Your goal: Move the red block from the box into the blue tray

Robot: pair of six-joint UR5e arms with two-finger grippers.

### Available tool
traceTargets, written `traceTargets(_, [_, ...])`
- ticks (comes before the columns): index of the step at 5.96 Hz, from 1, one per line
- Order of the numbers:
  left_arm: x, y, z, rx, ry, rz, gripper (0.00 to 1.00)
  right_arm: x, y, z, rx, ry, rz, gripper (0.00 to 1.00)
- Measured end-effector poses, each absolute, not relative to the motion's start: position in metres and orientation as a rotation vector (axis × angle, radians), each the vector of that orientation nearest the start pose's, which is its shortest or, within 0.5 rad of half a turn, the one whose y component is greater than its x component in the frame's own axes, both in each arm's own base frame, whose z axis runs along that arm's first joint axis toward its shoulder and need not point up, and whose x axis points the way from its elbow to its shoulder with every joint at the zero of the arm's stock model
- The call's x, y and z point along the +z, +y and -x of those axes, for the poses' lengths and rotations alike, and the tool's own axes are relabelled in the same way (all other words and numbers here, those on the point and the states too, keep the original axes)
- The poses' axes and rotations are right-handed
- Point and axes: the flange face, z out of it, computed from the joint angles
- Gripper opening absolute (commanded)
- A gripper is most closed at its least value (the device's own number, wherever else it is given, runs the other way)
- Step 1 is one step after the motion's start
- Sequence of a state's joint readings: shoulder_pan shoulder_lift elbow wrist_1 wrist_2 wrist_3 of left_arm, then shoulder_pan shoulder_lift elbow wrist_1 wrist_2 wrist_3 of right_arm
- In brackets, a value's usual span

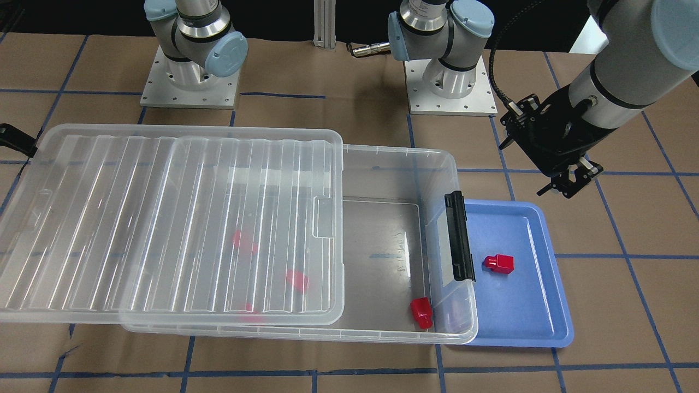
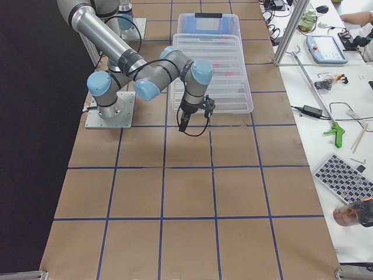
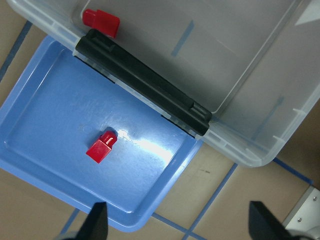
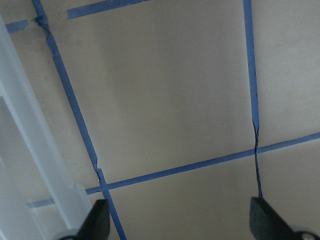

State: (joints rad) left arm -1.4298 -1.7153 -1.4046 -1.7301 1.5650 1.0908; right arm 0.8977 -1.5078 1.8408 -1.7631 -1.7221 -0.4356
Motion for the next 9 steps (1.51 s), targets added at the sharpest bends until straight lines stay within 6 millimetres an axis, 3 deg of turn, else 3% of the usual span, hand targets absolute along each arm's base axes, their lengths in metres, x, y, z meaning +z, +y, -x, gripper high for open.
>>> traceTargets(4, [0.495,-0.525,0.147,0.161,3.107,-0.527,0.99,0.337,-0.45,0.198,0.294,3.097,-0.411,1.0])
traceTargets(5, [0.508,-0.514,0.156,0.126,3.126,-0.358,0.99,0.333,-0.449,0.194,0.292,3.077,-0.429,1.0])
traceTargets(7, [0.525,-0.491,0.154,0.068,3.136,-0.208,0.99,0.327,-0.447,0.187,0.289,3.04,-0.48,1.0])
traceTargets(9, [0.528,-0.503,0.154,-0.041,3.144,-0.093,0.99,0.326,-0.446,0.181,0.283,3.026,-0.51,1.0])
